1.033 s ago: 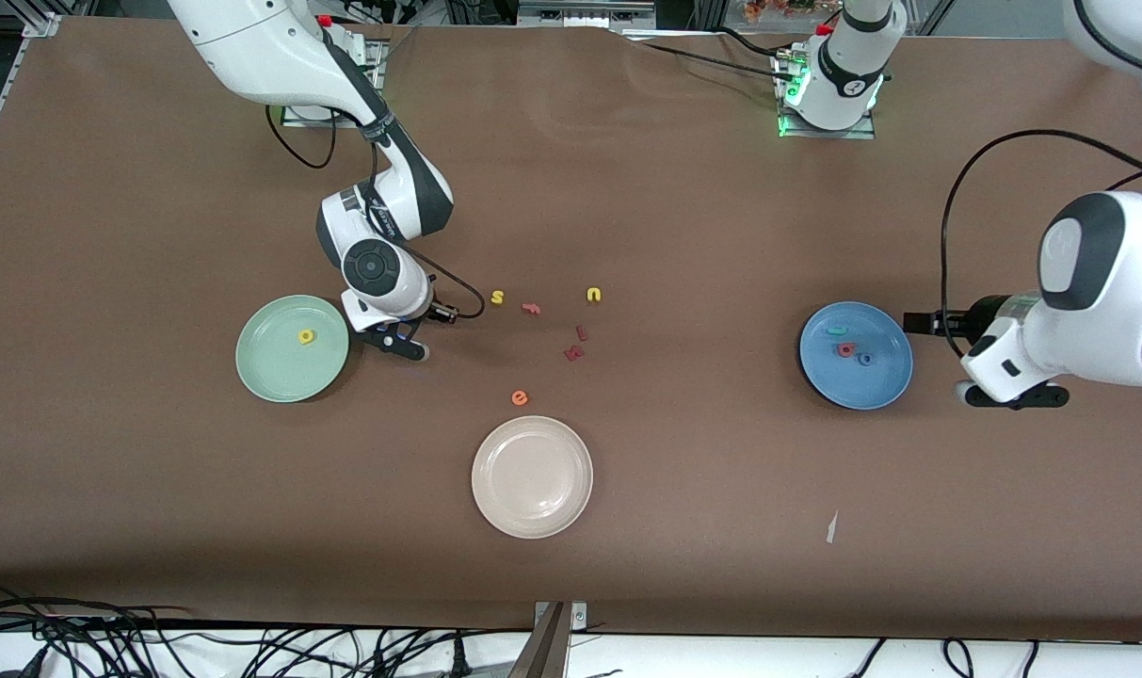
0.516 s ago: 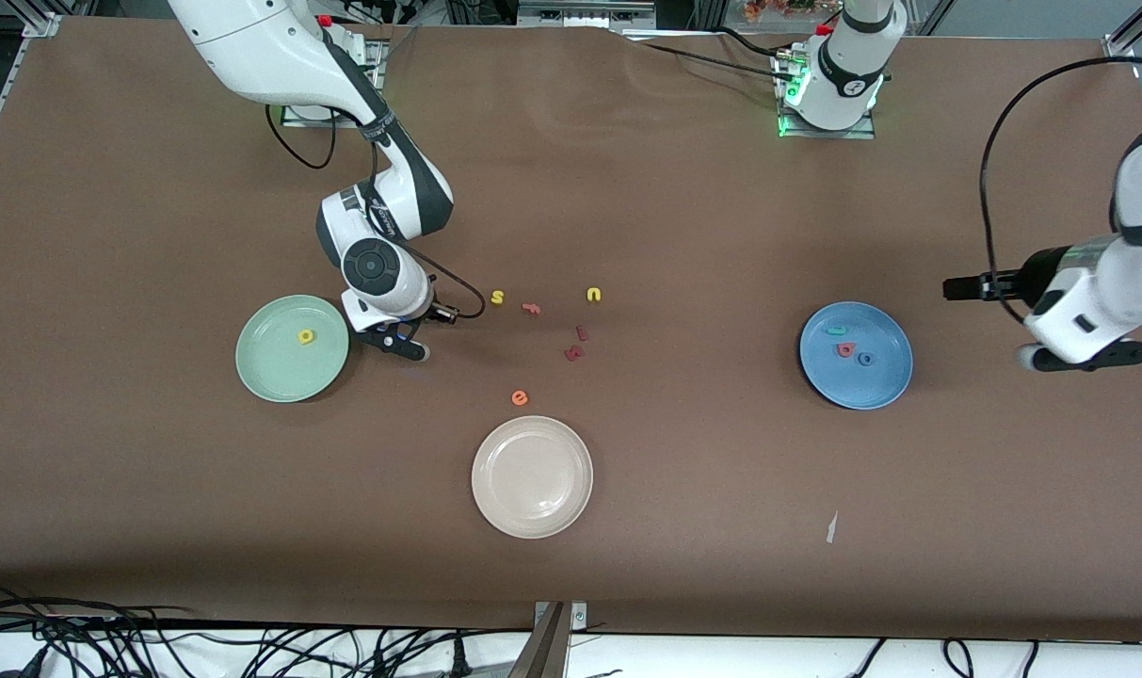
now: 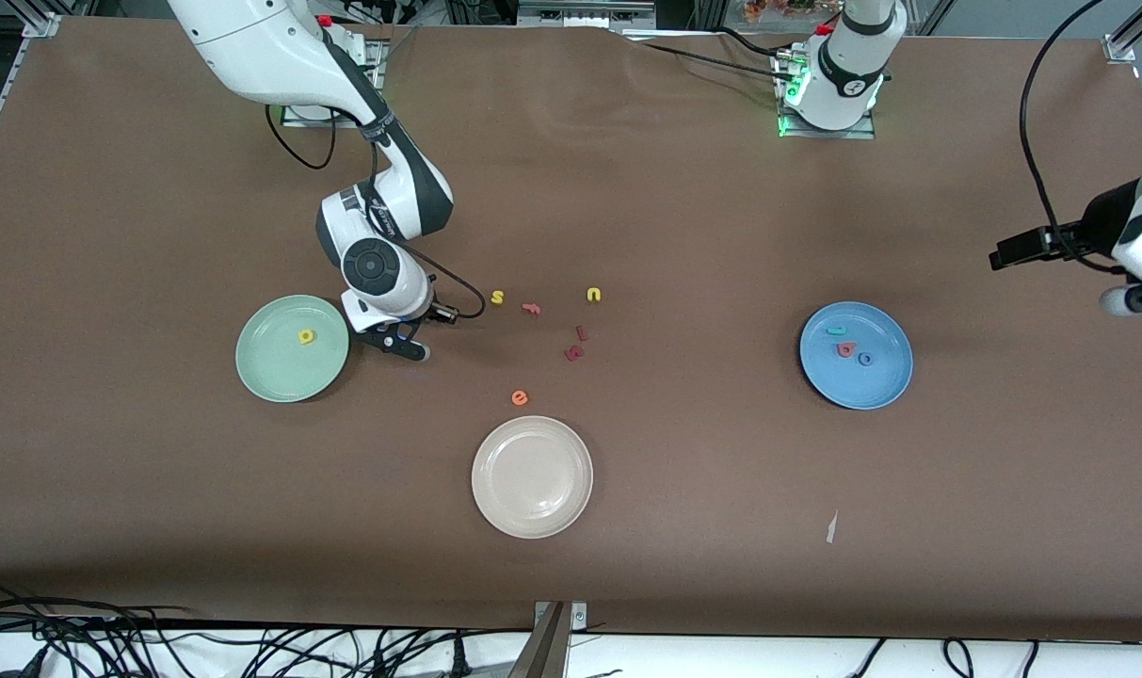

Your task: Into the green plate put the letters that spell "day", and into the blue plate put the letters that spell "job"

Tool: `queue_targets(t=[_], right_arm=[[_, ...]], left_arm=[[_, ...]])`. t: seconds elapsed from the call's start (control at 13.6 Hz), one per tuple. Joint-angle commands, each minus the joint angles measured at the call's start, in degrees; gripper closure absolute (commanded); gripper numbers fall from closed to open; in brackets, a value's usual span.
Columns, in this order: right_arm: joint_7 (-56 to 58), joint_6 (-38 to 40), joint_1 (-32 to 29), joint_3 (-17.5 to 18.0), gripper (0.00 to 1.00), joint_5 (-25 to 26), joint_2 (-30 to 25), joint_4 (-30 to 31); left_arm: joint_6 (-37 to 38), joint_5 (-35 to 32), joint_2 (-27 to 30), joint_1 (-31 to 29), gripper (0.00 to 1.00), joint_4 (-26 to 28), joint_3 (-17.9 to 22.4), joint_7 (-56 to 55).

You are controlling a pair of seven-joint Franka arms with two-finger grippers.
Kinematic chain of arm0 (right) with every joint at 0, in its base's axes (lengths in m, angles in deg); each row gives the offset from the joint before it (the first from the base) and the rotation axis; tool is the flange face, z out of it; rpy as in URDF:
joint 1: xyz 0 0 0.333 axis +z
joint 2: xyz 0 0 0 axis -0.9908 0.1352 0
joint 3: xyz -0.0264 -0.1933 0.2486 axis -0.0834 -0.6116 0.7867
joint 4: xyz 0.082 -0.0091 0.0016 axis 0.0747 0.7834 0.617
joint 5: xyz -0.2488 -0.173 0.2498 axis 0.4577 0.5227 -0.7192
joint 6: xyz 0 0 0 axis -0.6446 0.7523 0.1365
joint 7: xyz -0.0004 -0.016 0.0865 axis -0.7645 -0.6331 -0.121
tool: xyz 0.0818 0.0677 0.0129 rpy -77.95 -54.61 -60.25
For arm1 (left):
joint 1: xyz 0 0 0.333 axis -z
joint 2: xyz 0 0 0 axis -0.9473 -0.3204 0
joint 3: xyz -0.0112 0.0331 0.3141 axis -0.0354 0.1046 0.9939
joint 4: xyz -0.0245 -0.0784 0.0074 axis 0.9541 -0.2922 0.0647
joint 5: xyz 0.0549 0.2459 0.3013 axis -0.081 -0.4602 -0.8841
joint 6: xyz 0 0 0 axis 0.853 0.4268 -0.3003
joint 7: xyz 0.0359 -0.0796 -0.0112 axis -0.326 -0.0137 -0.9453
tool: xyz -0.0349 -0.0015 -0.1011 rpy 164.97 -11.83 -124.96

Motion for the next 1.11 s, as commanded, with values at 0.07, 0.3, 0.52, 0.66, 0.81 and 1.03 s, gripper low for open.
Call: queue_targets(t=[0.07,0.3,0.52,0.66,0.81,1.03], right_arm=[[2.37,-0.73,0.19,-0.85,0.55,0.05,-0.63,1.51],[2.64,-2.22,0.19,-1.03,0.56,0.05,-0.81,2.13],[2.82,-4.34,0.19,-1.03,0.56,0.05,-0.90,2.75],[2.82,-4.86,0.19,-0.94,0.56,0.05,-0.99,2.92],[2.90,-6.26,0.19,-0.94,0.56,0.05,-1.95,4.24],[3.26,-7.15,0.19,-0.94,0.56,0.05,-2.83,5.21]], left_arm=[[-2.12,0.80,3.17,3.08,0.00,1.71,-0.03,-0.52],[-1.24,0.89,3.70,3.71,0.00,2.05,-0.29,-0.34],[0.26,0.89,3.43,3.54,0.00,1.71,-0.29,0.01],[0.35,0.80,3.52,3.54,0.00,1.70,-0.29,0.01],[0.35,0.36,3.52,3.54,0.00,1.70,-0.20,0.10],[0.35,0.53,3.52,3.54,0.00,1.53,-0.29,0.01]])
